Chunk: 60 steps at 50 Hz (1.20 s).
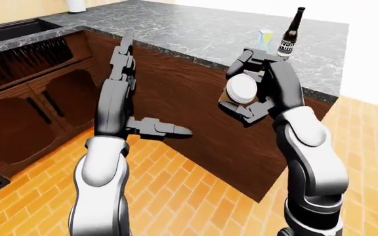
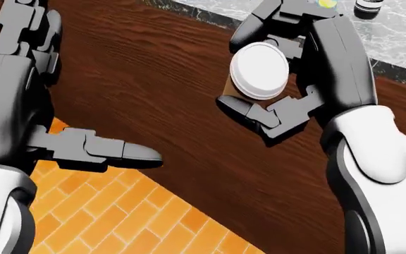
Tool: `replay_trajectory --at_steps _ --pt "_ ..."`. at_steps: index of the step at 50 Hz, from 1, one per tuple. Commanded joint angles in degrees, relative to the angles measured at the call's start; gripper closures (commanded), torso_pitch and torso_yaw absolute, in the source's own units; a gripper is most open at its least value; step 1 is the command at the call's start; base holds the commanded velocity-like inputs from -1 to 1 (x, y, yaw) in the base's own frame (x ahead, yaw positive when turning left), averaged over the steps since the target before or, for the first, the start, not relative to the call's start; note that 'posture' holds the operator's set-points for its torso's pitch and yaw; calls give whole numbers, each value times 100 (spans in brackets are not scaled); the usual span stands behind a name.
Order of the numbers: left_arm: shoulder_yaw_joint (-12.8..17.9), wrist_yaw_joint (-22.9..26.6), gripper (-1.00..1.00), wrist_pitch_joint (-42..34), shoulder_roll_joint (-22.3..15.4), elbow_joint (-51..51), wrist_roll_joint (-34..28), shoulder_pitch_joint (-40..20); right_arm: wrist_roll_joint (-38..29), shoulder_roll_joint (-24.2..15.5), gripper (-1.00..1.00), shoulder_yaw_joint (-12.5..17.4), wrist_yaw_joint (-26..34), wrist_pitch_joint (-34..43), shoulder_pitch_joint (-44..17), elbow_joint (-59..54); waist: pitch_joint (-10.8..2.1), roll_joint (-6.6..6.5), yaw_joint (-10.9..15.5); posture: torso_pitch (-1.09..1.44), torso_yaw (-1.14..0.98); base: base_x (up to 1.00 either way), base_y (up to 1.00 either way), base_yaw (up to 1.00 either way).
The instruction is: Move the drinks to the dining counter.
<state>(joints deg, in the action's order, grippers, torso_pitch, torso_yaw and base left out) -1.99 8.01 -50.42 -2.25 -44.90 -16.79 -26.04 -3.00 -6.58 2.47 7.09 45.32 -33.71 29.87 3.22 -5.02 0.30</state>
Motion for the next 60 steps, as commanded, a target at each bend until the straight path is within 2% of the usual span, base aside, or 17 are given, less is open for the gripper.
replay_trajectory --at_steps 1,11,13,15,16,19,24,27,36,41,43,45,47,57,58,59,60 --pt "-26 -16 -100 125 25 -105 -14 -124 -3 -67 100 95 -31 -137 -154 182 -122 -26 -55 0 0 0 0 -100" --pt "-33 -8 -100 170 44 -91 -43 -89 29 -65 100 97 -47 -181 -111 175 -223 510 -33 0 0 0 0 -100" --pt "-31 -4 -100 157 39 -111 -47 -90 25 -67 100 94 -51 -190 -120 162 -242 703 -47 0 0 0 0 -100" --pt "-12 1 -100 146 36 -120 -40 -97 25 -65 100 84 -44 -188 -115 175 -374 1137 -142 0 0 0 0 -100" --pt "-15 2 -100 148 30 -133 -42 -88 21 -64 100 83 -47 -162 -121 194 -255 876 -157 0 0 0 0 -100" --pt "24 13 -100 111 11 -167 -33 -106 33 -53 100 86 -55 -154 -125 202 -322 720 -162 0 0 0 0 -75" --pt "88 -19 -100 87 -27 -164 35 -143 72 -44 100 77 -43 -164 -162 256 -72 605 -131 0 0 0 0 0" --pt "107 -24 -100 50 -55 -193 56 -163 51 -60 100 83 -49 -162 -176 191 -287 272 -148 0 0 3 0 0" --pt "208 -33 -100 -66 -152 -237 152 -288 65 -110 100 149 -144 61 -328 271 -20 477 73 0 0 35 -7 0" --pt "221 -90 -100 -28 -163 -205 205 -285 81 -109 100 152 -221 35 -291 240 -85 552 221 0 0 60 -33 0" --pt "227 -91 -100 -77 -175 -234 214 -305 75 -129 100 145 -218 14 -294 206 -111 704 282 0 0 60 -34 0" --pt "245 -107 -100 -20 -179 -206 246 -273 65 -137 100 171 -243 -8 -277 173 -190 1122 261 0 0 61 -34 0" --pt "247 -116 -100 -10 -190 -199 259 -266 68 -129 100 182 -284 50 -291 206 -40 933 279 0 0 60 -34 0" --pt "265 -122 -100 -133 -241 -282 280 -339 132 -184 100 216 -327 169 -362 332 -207 458 24 0 0 49 -28 0" --pt "264 -124 -100 -129 -243 -279 280 -340 136 -186 100 219 -331 160 -362 324 -161 287 63 0 0 34 -19 0" --pt "261 -128 -100 -136 -243 -280 278 -344 139 -190 100 211 -330 147 -354 319 -153 482 59 0 0 32 -14 0" --pt "257 -129 -100 -137 -245 -282 275 -343 146 -191 100 218 -336 174 -367 335 -3 348 37 0 0 24 -5 0"
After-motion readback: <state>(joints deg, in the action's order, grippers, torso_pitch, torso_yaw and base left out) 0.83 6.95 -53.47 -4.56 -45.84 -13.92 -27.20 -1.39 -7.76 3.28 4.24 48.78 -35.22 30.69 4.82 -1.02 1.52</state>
